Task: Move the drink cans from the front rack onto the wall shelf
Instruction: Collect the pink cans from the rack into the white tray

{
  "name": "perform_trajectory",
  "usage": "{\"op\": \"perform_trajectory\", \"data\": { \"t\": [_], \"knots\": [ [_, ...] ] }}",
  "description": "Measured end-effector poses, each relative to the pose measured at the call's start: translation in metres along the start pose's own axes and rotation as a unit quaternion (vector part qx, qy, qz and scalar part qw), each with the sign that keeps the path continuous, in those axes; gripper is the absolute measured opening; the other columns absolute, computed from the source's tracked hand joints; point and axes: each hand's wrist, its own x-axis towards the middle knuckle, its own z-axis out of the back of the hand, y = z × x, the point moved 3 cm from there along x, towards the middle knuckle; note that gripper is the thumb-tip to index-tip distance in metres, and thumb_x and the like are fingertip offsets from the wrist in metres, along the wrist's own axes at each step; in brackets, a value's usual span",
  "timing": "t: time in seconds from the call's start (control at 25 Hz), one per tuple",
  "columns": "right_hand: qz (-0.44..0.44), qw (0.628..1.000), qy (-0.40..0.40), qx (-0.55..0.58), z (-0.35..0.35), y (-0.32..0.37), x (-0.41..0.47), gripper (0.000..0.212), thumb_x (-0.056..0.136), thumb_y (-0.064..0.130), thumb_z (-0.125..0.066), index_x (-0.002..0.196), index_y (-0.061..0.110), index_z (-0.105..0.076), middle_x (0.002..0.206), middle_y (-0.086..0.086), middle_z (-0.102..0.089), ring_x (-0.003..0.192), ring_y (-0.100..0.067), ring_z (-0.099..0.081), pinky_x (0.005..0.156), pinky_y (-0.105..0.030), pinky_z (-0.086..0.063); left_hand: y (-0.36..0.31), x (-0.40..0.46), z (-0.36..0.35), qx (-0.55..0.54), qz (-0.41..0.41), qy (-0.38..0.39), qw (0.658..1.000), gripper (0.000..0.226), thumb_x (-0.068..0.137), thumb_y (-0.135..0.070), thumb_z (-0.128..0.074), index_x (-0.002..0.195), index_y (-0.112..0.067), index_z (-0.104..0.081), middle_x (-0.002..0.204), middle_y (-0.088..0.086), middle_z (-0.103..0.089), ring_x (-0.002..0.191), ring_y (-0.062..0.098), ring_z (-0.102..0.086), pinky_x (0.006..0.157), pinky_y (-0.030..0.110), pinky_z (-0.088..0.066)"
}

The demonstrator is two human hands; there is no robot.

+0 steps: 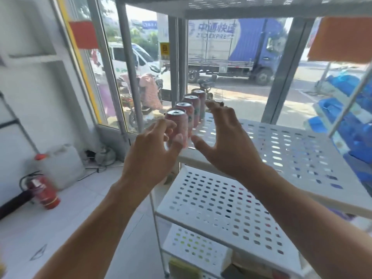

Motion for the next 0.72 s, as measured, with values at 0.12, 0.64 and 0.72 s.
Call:
{"op": "perform_trajectory", "data": {
  "t": [0.12,0.64,0.72],
  "knots": [
    [-0.018,0.999,0.033,0.007,-0.045,0.009,0.029,0.089,0.084,0.051,-0.068,0.153,0.027,-0.018,0.152,-0.013,-0.024,0.134,-0.036,-0.041,0.097,-0.050,-0.049,0.030,0.008,0.008,0.018,0.013,0.000,1.000,0.025,0.092,-0.035,-0.057,0.114,-0.023,-0.059,0.106,-0.009,-0.065,0.087,0.008,-0.061,0.071,0.027,-0.048],
    [-0.164,0.970,-0.075,0.164,-0.097,0.011,0.040,0.054,0.079,0.027,-0.078,0.122,0.024,-0.046,0.106,0.001,-0.066,0.079,-0.009,-0.063,0.068,-0.024,-0.050,0.095,0.030,0.005,-0.056,0.006,0.044,0.997,0.028,0.092,-0.035,-0.059,0.116,-0.022,-0.060,0.105,-0.009,-0.065,0.088,0.006,-0.063,0.076,0.029,-0.052],
    [-0.188,0.942,-0.058,0.271,-0.080,0.003,0.032,0.050,0.076,0.022,-0.074,0.117,0.033,-0.048,0.099,0.009,-0.067,0.082,-0.003,-0.066,0.071,-0.027,-0.055,0.093,0.032,0.001,-0.124,0.010,0.084,0.989,0.034,0.090,-0.040,-0.061,0.119,-0.024,-0.058,0.108,-0.014,-0.063,0.095,-0.001,-0.061,0.079,0.026,-0.053]
  ]
}}
